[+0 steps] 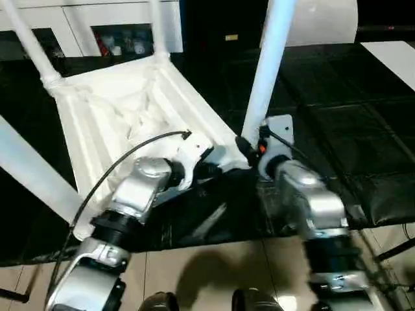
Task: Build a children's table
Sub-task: Rotate leg to tighten
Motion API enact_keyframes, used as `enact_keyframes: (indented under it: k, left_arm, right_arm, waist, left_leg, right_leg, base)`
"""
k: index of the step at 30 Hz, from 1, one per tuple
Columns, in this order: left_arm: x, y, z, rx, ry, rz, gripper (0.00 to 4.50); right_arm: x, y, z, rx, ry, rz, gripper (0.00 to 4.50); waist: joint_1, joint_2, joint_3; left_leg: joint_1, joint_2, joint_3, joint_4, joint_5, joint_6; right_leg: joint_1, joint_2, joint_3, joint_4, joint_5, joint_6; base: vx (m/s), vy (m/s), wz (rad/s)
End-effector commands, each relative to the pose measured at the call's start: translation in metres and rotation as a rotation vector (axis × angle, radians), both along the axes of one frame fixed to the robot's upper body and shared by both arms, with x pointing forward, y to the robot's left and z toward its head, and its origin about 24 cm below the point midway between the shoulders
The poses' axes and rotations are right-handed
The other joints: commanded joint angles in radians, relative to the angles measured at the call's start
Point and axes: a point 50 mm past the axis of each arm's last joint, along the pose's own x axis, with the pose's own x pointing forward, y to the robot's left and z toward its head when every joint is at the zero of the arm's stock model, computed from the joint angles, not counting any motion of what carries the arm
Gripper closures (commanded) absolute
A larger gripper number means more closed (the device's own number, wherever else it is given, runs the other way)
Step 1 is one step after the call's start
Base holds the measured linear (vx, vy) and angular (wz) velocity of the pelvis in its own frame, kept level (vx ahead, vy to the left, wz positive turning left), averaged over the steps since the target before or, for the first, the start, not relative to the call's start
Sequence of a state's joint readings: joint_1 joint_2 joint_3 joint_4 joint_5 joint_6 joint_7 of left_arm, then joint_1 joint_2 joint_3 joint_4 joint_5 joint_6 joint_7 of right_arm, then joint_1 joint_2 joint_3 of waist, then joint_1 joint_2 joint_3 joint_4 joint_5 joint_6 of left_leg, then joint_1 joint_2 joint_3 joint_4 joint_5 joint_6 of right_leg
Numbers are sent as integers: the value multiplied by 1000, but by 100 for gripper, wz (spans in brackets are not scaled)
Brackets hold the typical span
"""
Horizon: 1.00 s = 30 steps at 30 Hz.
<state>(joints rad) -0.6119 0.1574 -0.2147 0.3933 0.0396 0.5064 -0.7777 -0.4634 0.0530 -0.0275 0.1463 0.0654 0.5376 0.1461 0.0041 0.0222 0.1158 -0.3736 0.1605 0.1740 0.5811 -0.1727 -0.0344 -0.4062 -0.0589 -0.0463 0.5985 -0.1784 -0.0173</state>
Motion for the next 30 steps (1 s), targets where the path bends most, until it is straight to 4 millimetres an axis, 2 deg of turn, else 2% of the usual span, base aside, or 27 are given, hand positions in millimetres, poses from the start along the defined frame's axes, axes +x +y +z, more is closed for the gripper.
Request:
enact_keyframes:
  k: [1,3,5,6,11,12,13,14,15,16,17,18,19,22,23,26,28,29,30]
  left_arm:
    - [-1,-33,15,-46,-83,-47,450]
    - [-6,-28,11,-36,-58,-91,450]
    - [-7,-26,10,-36,-52,-108,450]
    - [-7,-26,10,-36,-52,-108,450]
    - [-7,-26,10,-36,-51,-112,450]
    - [-8,-24,9,-36,-48,-122,450]
    - [-14,-6,4,-12,-48,-218,450]
    - [-18,4,2,9,-49,-282,450]
    - [-19,6,1,13,-49,-294,450]
    - [-25,23,-2,49,-44,-390,450]
    - [-26,27,-1,47,-42,-410,450]
    - [-26,27,-1,47,-42,-411,450]
    - [-28,34,2,35,-36,-451,450]
    - [-29,40,5,45,-22,-484,450]
    - [-30,41,5,46,-19,-491,450]
    - [-33,47,7,56,-1,-564,450]
    - [-34,48,6,62,5,-587,450]
    - [-36,50,6,73,14,-612,450]
    - [-36,51,6,79,19,-628,450]
  right_arm:
    - [-23,68,-8,145,87,278,215]
    - [-23,57,-7,102,19,285,180]
    - [-22,52,-7,92,4,285,180]
    - [-22,52,-7,92,4,285,180]
    - [-22,50,-7,90,2,284,178]
    - [-22,47,-7,84,-6,284,158]
    - [-20,11,-3,41,-78,341,146]
    - [-20,-9,3,19,-115,401,139]
    - [-20,-13,4,14,-121,412,136]
    - [-24,-39,13,-44,-161,531,126]
    - [-26,-43,15,-61,-162,571,112]
    - [-26,-43,15,-62,-162,572,101]
    - [-30,-50,16,-96,-152,673,101]
    - [-32,-55,16,-123,-138,764,101]
    - [-33,-55,15,-127,-135,783,101]
    - [-36,-58,12,-147,-96,927,101]
    - [-37,-58,12,-151,-90,963,101]
    - [-37,-58,12,-145,-81,1006,101]
    - [-37,-58,12,-141,-77,1034,101]
  waist:
    - [7,-6,-63]
    - [8,-6,-66]
    - [8,-9,-68]
    - [8,-9,-67]
    - [9,-9,-64]
    - [8,-9,-64]
    - [9,-8,-64]
    - [11,-11,-66]
    - [17,-10,-67]
    - [16,-9,-71]
    - [16,-11,-71]
    - [16,-11,-71]
    - [23,-10,-74]
    - [43,-9,-77]
    - [46,-8,-77]
    - [51,-14,-77]
    - [54,-13,-76]
    - [56,-20,-76]
    - [56,-19,-75]
  left_leg:
    - [13,59,-30,-80,-268,11]
    - [14,60,-27,-80,-255,13]
    - [7,59,-26,-78,-235,25]
    - [9,57,-24,-77,-225,34]
    - [9,57,-24,-78,-229,33]
    - [9,57,-24,-78,-231,32]
    - [9,59,-26,-80,-235,30]
    - [6,59,-25,-78,-235,46]
    - [5,60,-29,-76,-228,55]
    - [3,59,-24,-71,-197,74]
    - [5,62,-20,-67,-172,93]
    - [5,62,-20,-67,-172,93]
    - [1,61,-17,-64,-127,116]
    - [10,66,-14,-61,-100,127]
    - [7,68,-16,-60,-91,128]
    - [9,70,-15,-59,-107,127]
    - [8,70,-15,-59,-112,126]
    - [7,69,-14,-58,-115,126]
    - [5,69,-14,-58,-119,126]
  right_leg:
    - [32,-84,51,-96,-409,-145]
    - [34,-84,53,-93,-340,-161]
    - [42,-87,56,-86,-289,-181]
    - [42,-86,55,-87,-281,-189]
    - [42,-87,55,-92,-340,-181]
    - [41,-86,55,-92,-340,-180]
    - [42,-86,55,-91,-331,-180]
    - [50,-85,56,-89,-304,-172]
    - [55,-90,56,-88,-286,-168]
    - [54,-89,56,-82,-223,-187]
    - [53,-87,57,-77,-167,-210]
    - [53,-87,57,-77,-167,-210]
    - [55,-89,55,-68,-108,-244]
    - [50,-87,52,-62,-80,-274]
    - [52,-86,50,-57,-68,-281]
    - [51,-87,48,-57,-92,-286]
    - [50,-88,48,-57,-104,-285]
    - [51,-90,48,-57,-114,-285]
    - [52,-91,48,-59,-126,-284]
  base:
    - [0,0,0]
    - [0,0,0]
    - [0,0,0]
    - [0,0,0]
    - [0,0,0]
    - [0,0,0]
    - [0,0,0]
    - [0,0,0]
    - [0,0,0]
    - [0,0,0]
    - [0,0,0]
    - [0,0,0]
    - [0,0,0]
    - [0,0,0]
    - [0,0,0]
    - [0,0,0]
    - [0,0,0]
    - [0,0,0]
    - [0,0,0]
